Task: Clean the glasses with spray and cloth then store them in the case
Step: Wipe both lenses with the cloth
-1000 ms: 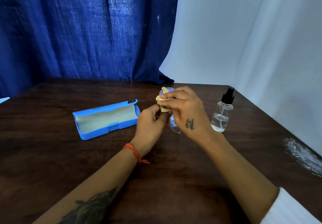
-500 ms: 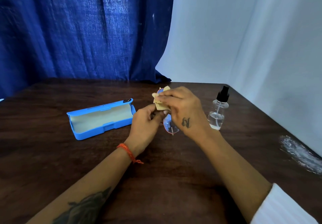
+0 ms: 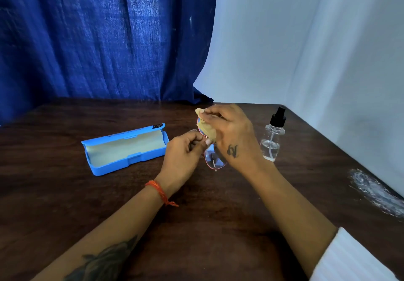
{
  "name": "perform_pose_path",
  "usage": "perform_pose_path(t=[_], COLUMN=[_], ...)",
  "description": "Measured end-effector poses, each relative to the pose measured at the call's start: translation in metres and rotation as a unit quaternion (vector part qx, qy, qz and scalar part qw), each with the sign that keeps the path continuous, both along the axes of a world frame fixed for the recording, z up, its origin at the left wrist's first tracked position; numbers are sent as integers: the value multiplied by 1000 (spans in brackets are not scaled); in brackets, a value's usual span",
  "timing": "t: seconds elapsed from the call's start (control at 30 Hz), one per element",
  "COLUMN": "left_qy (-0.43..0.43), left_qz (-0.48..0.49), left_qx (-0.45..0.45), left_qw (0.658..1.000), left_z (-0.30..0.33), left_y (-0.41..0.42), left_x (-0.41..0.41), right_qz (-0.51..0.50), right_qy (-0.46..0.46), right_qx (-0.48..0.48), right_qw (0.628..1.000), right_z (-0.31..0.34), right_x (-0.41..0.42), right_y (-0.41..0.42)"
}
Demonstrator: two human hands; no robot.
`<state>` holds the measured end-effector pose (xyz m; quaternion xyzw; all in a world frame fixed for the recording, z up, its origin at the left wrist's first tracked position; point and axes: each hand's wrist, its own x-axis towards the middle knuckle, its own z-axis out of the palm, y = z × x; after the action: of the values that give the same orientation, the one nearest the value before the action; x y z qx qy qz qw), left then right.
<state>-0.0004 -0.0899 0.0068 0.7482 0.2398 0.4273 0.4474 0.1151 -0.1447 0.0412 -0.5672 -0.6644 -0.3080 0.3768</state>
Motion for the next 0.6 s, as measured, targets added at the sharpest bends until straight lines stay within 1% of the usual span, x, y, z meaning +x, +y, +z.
perform_pose_path(t=[0.1, 0.2, 0.3, 0.37, 0.43, 0.5, 0.6], left_qy=[4, -8, -15, -9, -2, 4, 3], left_qz=[5, 12, 8, 7, 4, 5, 12], left_qx=[-3, -5, -5, 9, 19, 22, 22], left_qw=[1000, 1000, 1000, 1000, 1000, 1000, 1000], left_z=[0, 0, -1, -1, -2, -1, 0], left_y=[1, 3, 4, 3, 2, 1, 3], left_x=[-1, 0, 0, 0, 1, 1, -1], right_qz=[36, 61, 19, -7, -16, -21, 16], right_qy=[-16, 42, 101, 111, 81, 27, -9], right_qx=[-14, -35, -9, 25, 44, 34, 5], right_qw=[999, 997, 995, 993, 996, 999, 1000], right_z=[1, 3, 6, 6, 3, -1, -3], right_x=[3, 9, 14, 10, 4, -1, 0], right_y=[-5, -10, -10, -8, -5, -2, -1])
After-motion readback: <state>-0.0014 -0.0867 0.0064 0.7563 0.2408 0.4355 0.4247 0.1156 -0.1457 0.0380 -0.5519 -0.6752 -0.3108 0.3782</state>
